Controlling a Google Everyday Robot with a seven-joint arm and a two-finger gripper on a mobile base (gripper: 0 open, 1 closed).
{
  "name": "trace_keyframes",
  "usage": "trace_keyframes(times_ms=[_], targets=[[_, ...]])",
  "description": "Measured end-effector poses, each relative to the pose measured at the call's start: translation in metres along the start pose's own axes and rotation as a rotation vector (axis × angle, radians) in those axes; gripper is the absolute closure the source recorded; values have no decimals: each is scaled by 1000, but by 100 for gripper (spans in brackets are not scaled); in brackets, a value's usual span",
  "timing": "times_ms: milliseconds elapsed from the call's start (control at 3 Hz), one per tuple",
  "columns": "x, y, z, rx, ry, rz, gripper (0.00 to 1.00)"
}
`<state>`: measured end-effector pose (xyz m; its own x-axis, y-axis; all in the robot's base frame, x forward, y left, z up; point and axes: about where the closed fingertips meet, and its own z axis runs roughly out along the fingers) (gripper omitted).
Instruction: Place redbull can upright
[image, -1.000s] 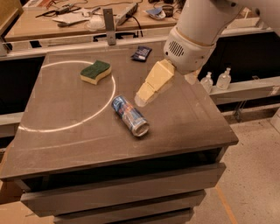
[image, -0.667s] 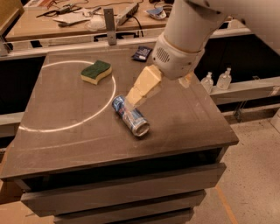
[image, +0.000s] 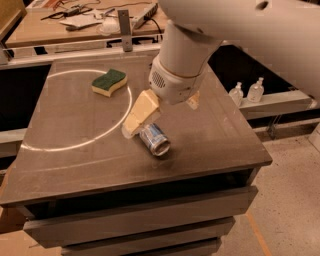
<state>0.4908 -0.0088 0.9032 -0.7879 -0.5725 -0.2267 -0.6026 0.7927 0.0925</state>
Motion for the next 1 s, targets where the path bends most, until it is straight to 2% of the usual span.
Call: trace_keyframes(times_ms=[333,667,1000], targets=[[-19,16,31,-21,35,-49,0],[-38,23,47,-29,48,-82,0],[-49,21,62,-49,38,-93,0]])
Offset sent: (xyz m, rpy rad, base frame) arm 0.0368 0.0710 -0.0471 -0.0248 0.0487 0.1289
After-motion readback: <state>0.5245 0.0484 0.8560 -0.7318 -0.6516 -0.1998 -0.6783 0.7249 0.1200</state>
